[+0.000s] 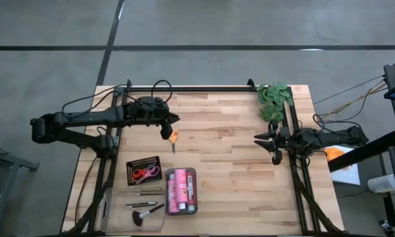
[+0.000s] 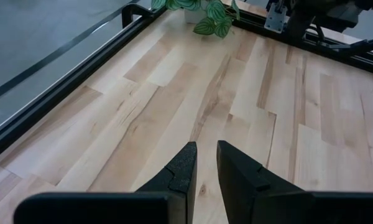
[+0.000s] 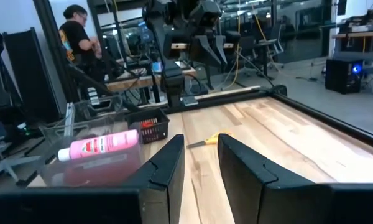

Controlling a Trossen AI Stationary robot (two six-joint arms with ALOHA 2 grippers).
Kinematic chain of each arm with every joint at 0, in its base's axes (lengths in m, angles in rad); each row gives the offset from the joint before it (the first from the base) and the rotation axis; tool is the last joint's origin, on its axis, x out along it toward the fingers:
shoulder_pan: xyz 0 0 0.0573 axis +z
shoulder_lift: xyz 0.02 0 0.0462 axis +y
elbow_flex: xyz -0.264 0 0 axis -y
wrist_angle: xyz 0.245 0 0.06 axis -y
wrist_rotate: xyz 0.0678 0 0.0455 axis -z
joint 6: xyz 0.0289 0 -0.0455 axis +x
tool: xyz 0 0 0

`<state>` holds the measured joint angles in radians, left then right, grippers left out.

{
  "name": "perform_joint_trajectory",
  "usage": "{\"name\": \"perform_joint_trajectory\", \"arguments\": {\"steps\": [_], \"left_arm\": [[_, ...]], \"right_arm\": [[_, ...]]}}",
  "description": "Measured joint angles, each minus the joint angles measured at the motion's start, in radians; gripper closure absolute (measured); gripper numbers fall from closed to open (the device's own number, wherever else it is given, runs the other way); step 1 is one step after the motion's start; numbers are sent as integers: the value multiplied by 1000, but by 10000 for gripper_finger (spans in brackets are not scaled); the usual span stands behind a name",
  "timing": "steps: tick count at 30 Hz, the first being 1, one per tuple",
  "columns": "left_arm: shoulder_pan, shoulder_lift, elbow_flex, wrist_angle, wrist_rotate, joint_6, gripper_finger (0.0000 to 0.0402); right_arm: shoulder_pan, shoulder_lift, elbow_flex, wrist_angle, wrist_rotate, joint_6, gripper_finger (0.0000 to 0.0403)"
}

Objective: Pick & Place Paint Supplies
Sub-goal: Put the yellow scissors into the black bin

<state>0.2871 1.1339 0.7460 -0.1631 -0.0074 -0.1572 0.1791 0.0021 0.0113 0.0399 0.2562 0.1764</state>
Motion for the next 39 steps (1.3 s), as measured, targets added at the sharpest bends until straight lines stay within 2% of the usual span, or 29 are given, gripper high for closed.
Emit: {"name": "perform_joint_trajectory", "arguments": {"steps": [8, 30, 32, 37, 39], "left_arm": [[0, 0, 0, 0, 0, 0, 336], [0, 0, 0, 0, 0, -6, 336], [0, 0, 0, -5, 1, -90, 336], [1, -2, 0, -71, 1, -533, 336], [1, -3, 4, -127, 37, -583, 336]], "right_arm": [[0, 0, 0, 0, -21, 52, 308], [0, 21, 0, 0, -21, 41, 308], [0, 21, 0, 0, -21, 41, 308], [0, 20, 0, 0, -21, 41, 308], [0, 20, 0, 0, -21, 41, 308]]}}
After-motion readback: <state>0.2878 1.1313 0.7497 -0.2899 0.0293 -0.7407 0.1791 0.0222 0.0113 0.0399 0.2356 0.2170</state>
